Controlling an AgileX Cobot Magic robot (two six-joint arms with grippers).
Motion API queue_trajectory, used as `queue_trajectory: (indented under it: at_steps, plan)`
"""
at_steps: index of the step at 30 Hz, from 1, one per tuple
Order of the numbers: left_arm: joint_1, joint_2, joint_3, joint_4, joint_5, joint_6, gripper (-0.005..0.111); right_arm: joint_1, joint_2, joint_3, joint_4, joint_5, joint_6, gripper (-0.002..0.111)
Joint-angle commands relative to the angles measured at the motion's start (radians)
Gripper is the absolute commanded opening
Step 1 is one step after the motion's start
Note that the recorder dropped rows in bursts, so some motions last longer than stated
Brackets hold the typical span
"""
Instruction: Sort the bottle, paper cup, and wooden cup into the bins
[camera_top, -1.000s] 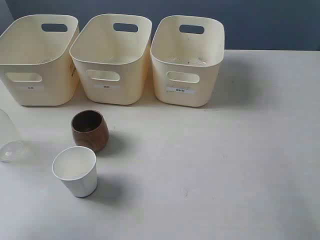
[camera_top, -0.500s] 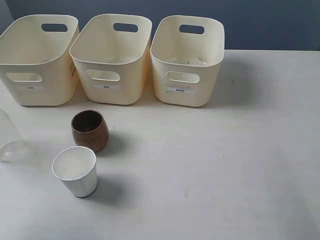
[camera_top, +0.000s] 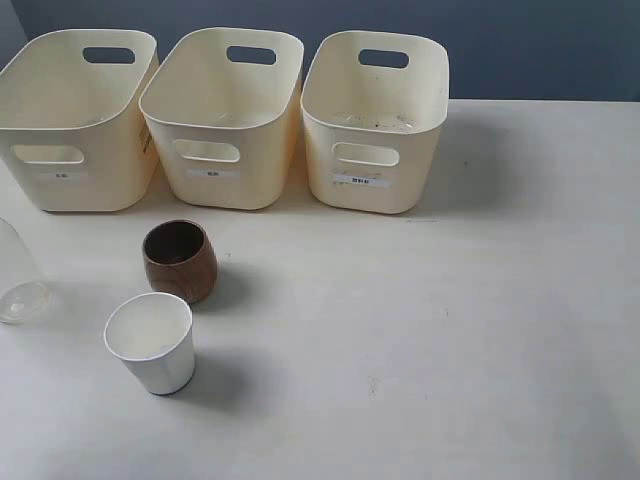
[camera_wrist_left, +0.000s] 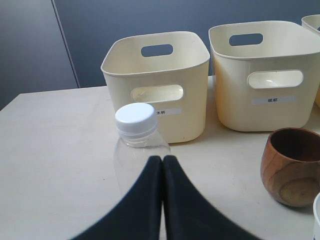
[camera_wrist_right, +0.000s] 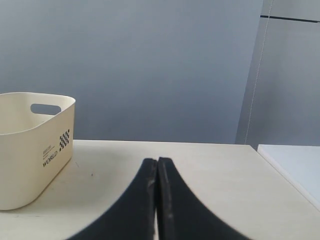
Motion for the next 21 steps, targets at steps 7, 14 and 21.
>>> queue_trajectory:
  at_steps: [7,14,21]
  plan:
    - [-0.003,0.003,-0.001,0.002,-0.014,-0.003,0.000,-0.005,-0.004,0.002,0.190,-0.108,0.047,-0.001]
    - [-0.003,0.003,-0.001,0.002,-0.014,-0.003,0.000,-0.005,-0.004,0.002,0.364,-0.134,0.079,-0.001]
    - [-0.003,0.003,-0.001,0.002,-0.014,-0.003,0.000,-0.003,-0.004,0.002,0.410,-0.201,0.124,-0.001]
